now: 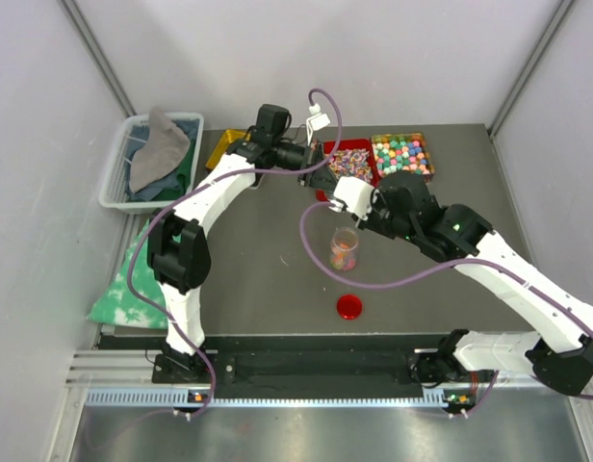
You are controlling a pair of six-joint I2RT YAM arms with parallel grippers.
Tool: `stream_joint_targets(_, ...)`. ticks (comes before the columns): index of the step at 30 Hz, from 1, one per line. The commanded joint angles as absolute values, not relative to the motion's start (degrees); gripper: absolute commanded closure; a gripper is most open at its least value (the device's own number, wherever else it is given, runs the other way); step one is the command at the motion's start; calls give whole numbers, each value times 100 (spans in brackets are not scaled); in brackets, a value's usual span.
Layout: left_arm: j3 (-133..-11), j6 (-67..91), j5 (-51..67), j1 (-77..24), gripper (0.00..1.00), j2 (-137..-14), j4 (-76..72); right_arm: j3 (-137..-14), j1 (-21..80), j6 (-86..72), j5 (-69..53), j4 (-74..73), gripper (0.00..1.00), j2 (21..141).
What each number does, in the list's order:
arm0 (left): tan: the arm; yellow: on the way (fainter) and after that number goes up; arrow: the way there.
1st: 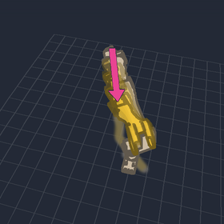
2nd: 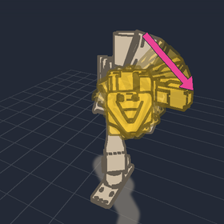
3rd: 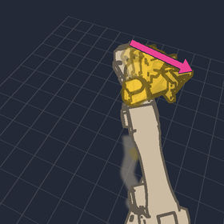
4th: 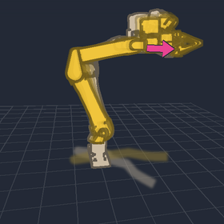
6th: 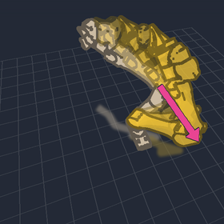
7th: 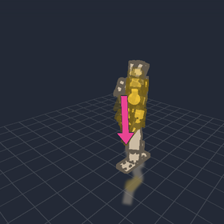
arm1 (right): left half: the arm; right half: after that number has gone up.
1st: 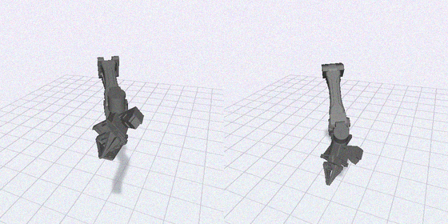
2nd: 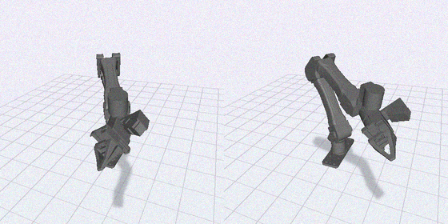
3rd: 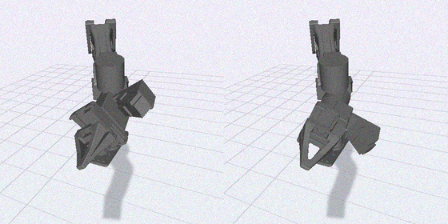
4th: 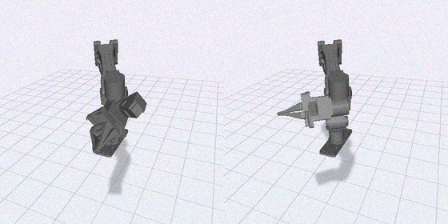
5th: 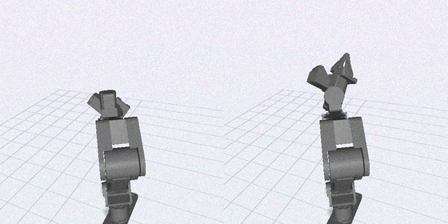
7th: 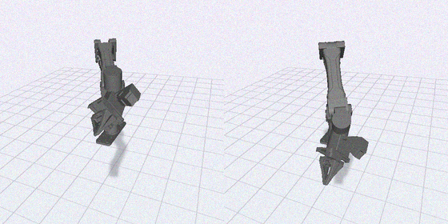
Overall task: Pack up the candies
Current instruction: Adjust the spatula.
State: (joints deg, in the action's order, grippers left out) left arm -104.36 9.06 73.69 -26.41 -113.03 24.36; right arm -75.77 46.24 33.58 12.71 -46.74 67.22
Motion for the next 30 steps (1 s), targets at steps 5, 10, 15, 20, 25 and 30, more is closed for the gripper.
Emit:
stream_joint_targets(5, -10204, 1071, 7813, -2821, 100, -10960, 1908, -7884, 4448, 3480, 510, -4096, 75, 6434)
stream_joint_targets(10, -9994, 1511, 8085, -2813, 100, -10881, 1363, -7866, 4403, 3480, 360, -4096, 77, 6442)
stream_joint_targets(15, -9677, 2284, 8279, -2821, 100, -10784, 476, -7822, 4377, 3481, 246, -4043, 79, 6469)
stream_joint_targets(20, -9659, 2452, 8253, -2821, 100, -10767, 246, -7805, 4377, 3480, 211, -4052, 79, 6556)
stream_joint_targets(25, -9721, 2452, 8192, -2821, 100, -10767, 272, -7699, 4368, 3533, 334, -4025, 79, 6583)
stream_joint_targets(30, -9773, 2461, 8165, -2821, 100, -10802, 299, -7550, 4368, 3560, 396, -3981, 79, 6592)
